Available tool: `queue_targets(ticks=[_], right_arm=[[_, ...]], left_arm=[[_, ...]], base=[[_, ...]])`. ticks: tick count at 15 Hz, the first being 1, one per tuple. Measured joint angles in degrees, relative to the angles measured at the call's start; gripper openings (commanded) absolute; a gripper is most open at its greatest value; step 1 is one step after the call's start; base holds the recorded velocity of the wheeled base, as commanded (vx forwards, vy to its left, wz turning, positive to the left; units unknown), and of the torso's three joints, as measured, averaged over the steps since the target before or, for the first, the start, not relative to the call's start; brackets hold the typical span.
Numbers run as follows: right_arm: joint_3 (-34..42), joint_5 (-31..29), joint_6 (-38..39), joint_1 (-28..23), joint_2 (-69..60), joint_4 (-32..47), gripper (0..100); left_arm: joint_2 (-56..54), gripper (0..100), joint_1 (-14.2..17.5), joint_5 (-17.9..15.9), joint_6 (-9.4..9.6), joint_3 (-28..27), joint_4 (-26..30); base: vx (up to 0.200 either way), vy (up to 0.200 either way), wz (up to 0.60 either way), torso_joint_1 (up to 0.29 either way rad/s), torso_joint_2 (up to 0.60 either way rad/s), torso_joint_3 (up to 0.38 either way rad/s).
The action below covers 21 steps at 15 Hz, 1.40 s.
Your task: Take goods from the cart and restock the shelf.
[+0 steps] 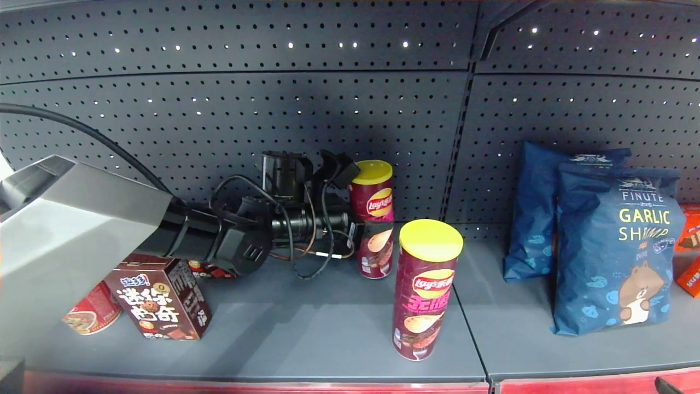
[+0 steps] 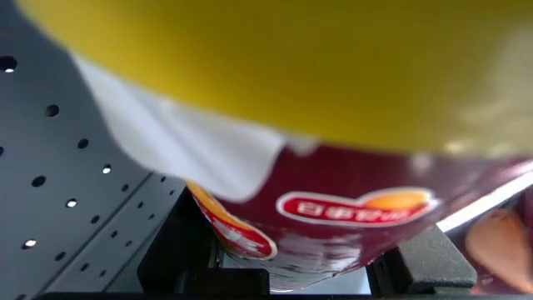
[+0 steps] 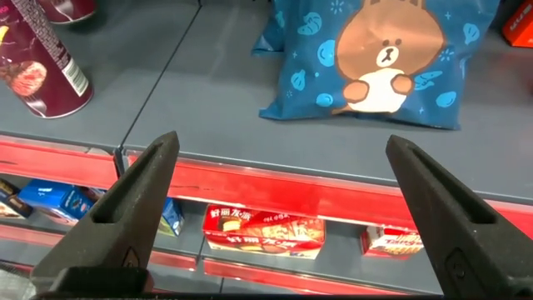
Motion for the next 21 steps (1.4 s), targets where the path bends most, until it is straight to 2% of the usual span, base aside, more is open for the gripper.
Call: queue_targets(ticks=[1, 2, 6, 11, 21], right_arm=[[0.17, -0.02, 0.0, 0.0, -0.13, 0.0, 100], [0.28, -0.02, 0.0, -0.07, -0.22, 0.02, 100], [0.39, 0.0, 0.41, -0.11, -0.46, 0.02, 100], [0.85, 0.0, 0.41, -0.63, -0.85, 0.0, 100], [1.19, -0.05, 1.21, -0.9, -1.66, 0.0, 100]], left_arm=[[0.3, 0, 0.0, -0.07, 1.73, 0.0, 0.3], [0.57, 0, 0.0, -0.18, 2.5, 0.13, 0.5], [1.6, 0, 0.04, -0.22, 2.79, -0.38, 0.49], [3.61, 0, -0.49, -0.22, 2.79, -4.02, 0.85], [5.57, 0, -1.07, -0.2, 2.82, -6.08, 1.01]], base=[[0.0, 0.0, 0.0, 0.0, 0.0, 0.0], [0.0, 0.0, 0.0, 0.0, 0.0, 0.0], [0.0, 0.0, 0.0, 0.0, 0.0, 0.0], [0.0, 0.0, 0.0, 0.0, 0.0, 0.0], [0.0, 0.0, 0.0, 0.0, 0.0, 0.0]])
